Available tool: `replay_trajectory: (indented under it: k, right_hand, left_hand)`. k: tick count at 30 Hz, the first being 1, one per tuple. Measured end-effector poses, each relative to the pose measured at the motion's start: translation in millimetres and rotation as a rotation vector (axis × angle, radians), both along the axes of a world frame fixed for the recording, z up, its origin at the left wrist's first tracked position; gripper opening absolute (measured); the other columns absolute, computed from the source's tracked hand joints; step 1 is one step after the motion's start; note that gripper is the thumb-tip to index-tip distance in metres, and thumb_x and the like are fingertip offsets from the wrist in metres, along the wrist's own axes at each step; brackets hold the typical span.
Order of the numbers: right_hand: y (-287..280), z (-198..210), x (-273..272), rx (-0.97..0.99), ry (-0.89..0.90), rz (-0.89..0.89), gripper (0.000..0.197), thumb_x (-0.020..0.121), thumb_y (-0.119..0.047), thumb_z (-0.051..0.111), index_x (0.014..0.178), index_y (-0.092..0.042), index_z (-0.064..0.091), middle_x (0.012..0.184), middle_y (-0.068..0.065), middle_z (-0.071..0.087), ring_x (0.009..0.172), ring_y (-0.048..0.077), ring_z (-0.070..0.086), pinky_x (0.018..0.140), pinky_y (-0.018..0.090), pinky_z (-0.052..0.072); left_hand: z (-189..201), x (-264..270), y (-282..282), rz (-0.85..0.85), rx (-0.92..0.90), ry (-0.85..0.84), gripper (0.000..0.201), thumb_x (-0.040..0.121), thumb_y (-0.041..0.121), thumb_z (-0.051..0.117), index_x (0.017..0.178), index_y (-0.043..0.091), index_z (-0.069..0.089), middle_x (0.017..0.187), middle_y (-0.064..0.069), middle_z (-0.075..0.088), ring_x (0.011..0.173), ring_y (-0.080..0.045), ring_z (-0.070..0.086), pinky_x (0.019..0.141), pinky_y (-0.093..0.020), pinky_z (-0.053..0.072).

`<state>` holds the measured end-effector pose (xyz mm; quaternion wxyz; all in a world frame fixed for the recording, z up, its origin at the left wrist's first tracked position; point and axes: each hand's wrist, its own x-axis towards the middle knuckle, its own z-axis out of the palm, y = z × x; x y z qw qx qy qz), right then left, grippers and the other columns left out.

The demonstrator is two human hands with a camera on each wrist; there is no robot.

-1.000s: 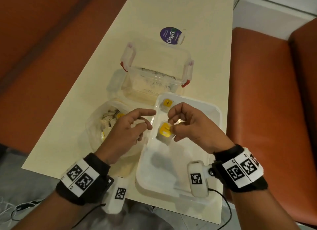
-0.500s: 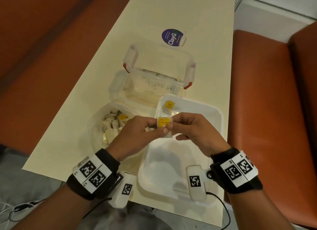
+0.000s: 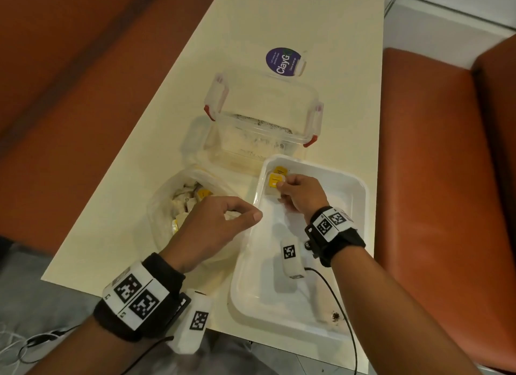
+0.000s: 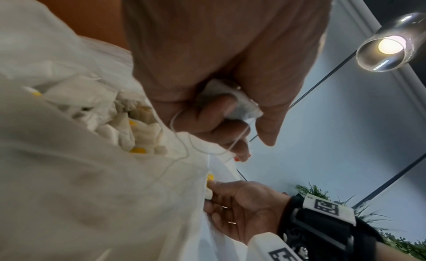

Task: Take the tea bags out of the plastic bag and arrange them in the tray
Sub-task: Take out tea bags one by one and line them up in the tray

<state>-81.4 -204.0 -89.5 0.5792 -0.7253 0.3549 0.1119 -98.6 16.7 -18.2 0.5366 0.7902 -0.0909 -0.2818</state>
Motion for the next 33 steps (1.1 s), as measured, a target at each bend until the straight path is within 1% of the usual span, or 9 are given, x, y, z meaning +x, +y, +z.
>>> replay_trajectory:
  k: [4, 6, 9, 11, 15, 20, 24, 31, 33]
  right_hand:
    - [-1.8, -10.5, 3.5, -0.169, 0.01, -0.005, 0.013, 0.082, -0.027, 0.075, 0.074, -0.022, 0.067, 0.058, -0.004, 0.067, 0.067, 0.021, 0.069, 0.078, 0.044, 0.059]
    - [-1.3, -11.4, 3.6, -0.206, 0.026, -0.014, 0.016, 0.074, -0.035, 0.077, 0.078, -0.026, 0.065, 0.064, -0.005, 0.071, 0.069, 0.02, 0.07, 0.082, 0.047, 0.06]
    - [-1.9, -14.2, 5.0, -0.253, 0.065, -0.021, 0.046, 0.057, -0.054, 0.077, 0.092, -0.029, 0.064, 0.083, -0.004, 0.074, 0.085, 0.023, 0.072, 0.085, 0.046, 0.059]
    - [-0.4, -14.4, 6.9, -0.298, 0.08, 0.006, 0.05, 0.059, -0.058, 0.077, 0.097, -0.027, 0.067, 0.088, -0.004, 0.074, 0.087, 0.021, 0.071, 0.085, 0.042, 0.058]
    - [1.8, -13.6, 9.7, -0.362, 0.091, 0.017, 0.042, 0.07, -0.054, 0.078, 0.099, -0.025, 0.068, 0.093, -0.004, 0.074, 0.089, 0.021, 0.069, 0.08, 0.034, 0.054]
    - [6.7, -14.2, 10.0, -0.357, 0.081, -0.018, 0.037, 0.072, -0.053, 0.077, 0.098, -0.028, 0.066, 0.091, -0.006, 0.074, 0.088, 0.02, 0.07, 0.085, 0.038, 0.056]
    - [5.4, -17.0, 7.3, -0.356, 0.055, -0.017, 0.033, 0.073, -0.051, 0.079, 0.093, -0.031, 0.062, 0.089, -0.009, 0.073, 0.084, 0.018, 0.071, 0.084, 0.039, 0.056]
    - [6.4, -19.8, 7.6, -0.374, 0.018, -0.016, 0.03, 0.075, -0.049, 0.078, 0.092, -0.034, 0.059, 0.096, -0.011, 0.069, 0.088, 0.021, 0.069, 0.085, 0.041, 0.056]
    - [6.7, -18.7, 6.8, -0.371, 0.022, -0.022, 0.032, 0.076, -0.048, 0.078, 0.096, -0.033, 0.059, 0.1, -0.011, 0.068, 0.091, 0.02, 0.068, 0.082, 0.037, 0.053]
  left_hand:
    - [-0.8, 0.6, 3.3, 0.012, -0.004, 0.01, 0.015, 0.087, 0.042, 0.071, 0.093, 0.029, 0.077, 0.098, 0.02, 0.074, 0.064, 0.006, 0.061, 0.066, -0.019, 0.044]
    - [-0.6, 0.8, 3.9, 0.026, -0.012, 0.022, 0.013, 0.088, 0.04, 0.071, 0.091, 0.029, 0.077, 0.097, 0.019, 0.074, 0.064, 0.006, 0.061, 0.067, -0.02, 0.044]
    - [-0.2, 0.9, 3.2, 0.021, -0.013, 0.023, 0.013, 0.088, 0.04, 0.071, 0.091, 0.029, 0.077, 0.097, 0.019, 0.074, 0.067, 0.004, 0.063, 0.066, -0.021, 0.045]
    - [-0.1, 1.1, 3.8, 0.022, -0.003, 0.019, 0.013, 0.088, 0.04, 0.071, 0.091, 0.029, 0.077, 0.097, 0.019, 0.074, 0.069, 0.005, 0.063, 0.067, -0.02, 0.045]
    - [0.3, 1.5, 3.6, 0.019, 0.007, 0.025, 0.015, 0.088, 0.043, 0.07, 0.092, 0.029, 0.076, 0.097, 0.02, 0.074, 0.063, 0.003, 0.062, 0.065, -0.021, 0.046]
    - [-1.6, 0.6, 4.4, 0.021, 0.009, 0.028, 0.015, 0.088, 0.043, 0.07, 0.09, 0.03, 0.076, 0.097, 0.02, 0.074, 0.072, 0.001, 0.065, 0.07, -0.024, 0.046]
    - [-0.8, -0.4, 3.9, 0.014, 0.005, 0.024, 0.015, 0.088, 0.042, 0.07, 0.09, 0.029, 0.076, 0.097, 0.018, 0.074, 0.072, 0.006, 0.062, 0.072, -0.023, 0.044]
    - [-0.7, -2.0, 5.8, 0.008, 0.006, 0.032, 0.013, 0.088, 0.041, 0.07, 0.091, 0.029, 0.076, 0.097, 0.017, 0.073, 0.073, 0.008, 0.061, 0.074, -0.023, 0.043]
    - [-0.1, -2.4, 5.7, 0.009, 0.004, 0.037, 0.012, 0.088, 0.04, 0.07, 0.091, 0.029, 0.076, 0.097, 0.017, 0.073, 0.073, 0.007, 0.062, 0.072, -0.022, 0.044]
